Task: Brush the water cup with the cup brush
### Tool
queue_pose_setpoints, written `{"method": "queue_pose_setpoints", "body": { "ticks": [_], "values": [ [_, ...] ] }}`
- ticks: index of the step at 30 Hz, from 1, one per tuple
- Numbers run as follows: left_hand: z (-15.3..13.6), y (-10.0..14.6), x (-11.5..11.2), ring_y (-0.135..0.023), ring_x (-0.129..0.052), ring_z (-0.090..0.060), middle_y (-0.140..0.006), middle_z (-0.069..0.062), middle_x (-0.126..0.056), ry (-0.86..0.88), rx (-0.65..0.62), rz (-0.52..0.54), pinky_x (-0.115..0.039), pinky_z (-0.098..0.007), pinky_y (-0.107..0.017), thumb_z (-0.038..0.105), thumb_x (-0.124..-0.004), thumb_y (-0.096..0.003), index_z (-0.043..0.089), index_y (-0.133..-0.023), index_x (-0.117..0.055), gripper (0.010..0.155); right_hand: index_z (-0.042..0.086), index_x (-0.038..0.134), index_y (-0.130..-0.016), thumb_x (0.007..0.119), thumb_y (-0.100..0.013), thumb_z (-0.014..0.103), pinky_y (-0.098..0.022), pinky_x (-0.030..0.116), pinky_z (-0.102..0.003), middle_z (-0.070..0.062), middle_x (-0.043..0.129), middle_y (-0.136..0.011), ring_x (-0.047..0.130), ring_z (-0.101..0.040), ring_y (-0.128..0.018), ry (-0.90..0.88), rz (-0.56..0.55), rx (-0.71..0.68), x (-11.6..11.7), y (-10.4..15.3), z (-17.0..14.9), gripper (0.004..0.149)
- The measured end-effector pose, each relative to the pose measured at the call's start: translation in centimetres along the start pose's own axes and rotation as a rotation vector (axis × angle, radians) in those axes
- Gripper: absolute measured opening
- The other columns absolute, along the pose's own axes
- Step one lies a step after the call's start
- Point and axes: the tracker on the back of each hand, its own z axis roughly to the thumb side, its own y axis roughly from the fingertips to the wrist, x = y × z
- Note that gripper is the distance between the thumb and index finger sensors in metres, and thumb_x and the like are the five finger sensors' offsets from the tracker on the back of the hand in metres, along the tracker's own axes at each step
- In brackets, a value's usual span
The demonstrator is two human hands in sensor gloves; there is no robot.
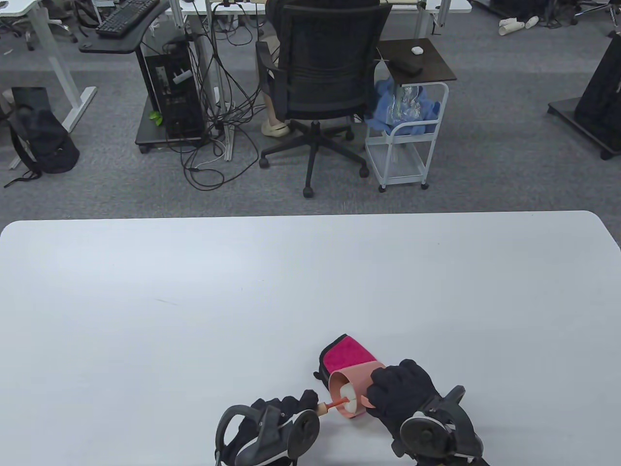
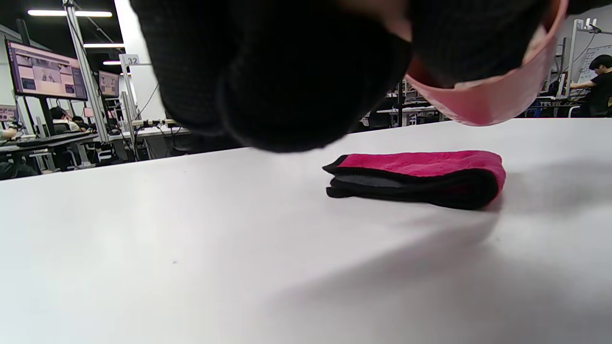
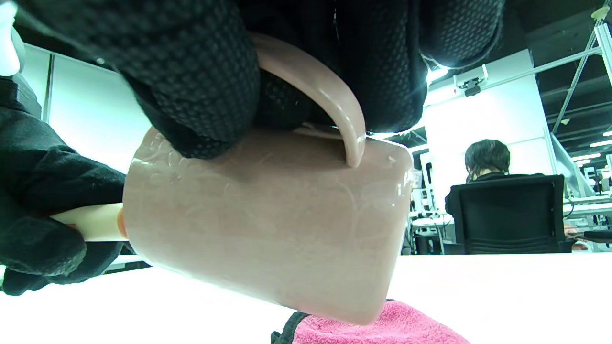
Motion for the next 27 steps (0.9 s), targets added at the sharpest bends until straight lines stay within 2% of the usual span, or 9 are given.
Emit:
{"method": "queue_pose_setpoints", "body": {
  "ticks": [4,15,23,27],
  "values": [
    [0.2,0.3,0.4,-0.026,-0.102,-0.015,-0.061,0.007,-0.094,-0.032,-0.009,0.042,-0.090,-0.039,-0.046,0.053,-0.075,-0.0399,0.032,-0.095,-0.069,0.059,0.020,0.090,-0.068,0.092,-0.043,0.035,-0.066,0.060,-0.058,-0.014,0.080,-0.087,0.086,-0.041,-0.073,-0.017,0.025,0.002,0.3,0.0,-0.2,0.030],
    [-0.5,0.2,0.3,-0.026,-0.102,-0.014,-0.061,0.008,-0.094,-0.018,0.045,0.038,-0.090,-0.039,-0.046,0.054,-0.074,-0.0401,0.032,-0.095,-0.069,0.059,0.021,0.090,-0.068,0.091,-0.042,0.036,-0.065,0.062,-0.058,-0.014,0.081,-0.087,0.087,-0.040,-0.073,-0.035,0.055,0.013,0.6,0.0,-0.3,0.030],
    [-0.9,-0.2,-0.1,-0.022,-0.102,-0.013,-0.058,0.007,-0.095,0.014,0.087,-0.003,-0.091,-0.039,-0.044,0.054,-0.073,-0.0397,0.029,-0.095,-0.069,0.061,0.022,0.090,-0.068,0.091,-0.042,0.037,-0.065,0.064,-0.057,-0.013,0.082,-0.087,0.089,-0.039,-0.072,-0.056,0.045,0.014,0.4,0.0,-0.6,0.030],
    [-0.7,-0.5,-0.7,-0.021,-0.102,-0.014,-0.057,0.007,-0.096,0.029,0.095,-0.062,-0.091,-0.039,-0.043,0.054,-0.072,-0.0396,0.029,-0.095,-0.068,0.061,0.022,0.090,-0.068,0.091,-0.042,0.037,-0.065,0.063,-0.057,-0.013,0.082,-0.087,0.089,-0.039,-0.072,-0.048,0.049,-0.004,0.4,0.0,-0.3,0.030]
  ]
}}
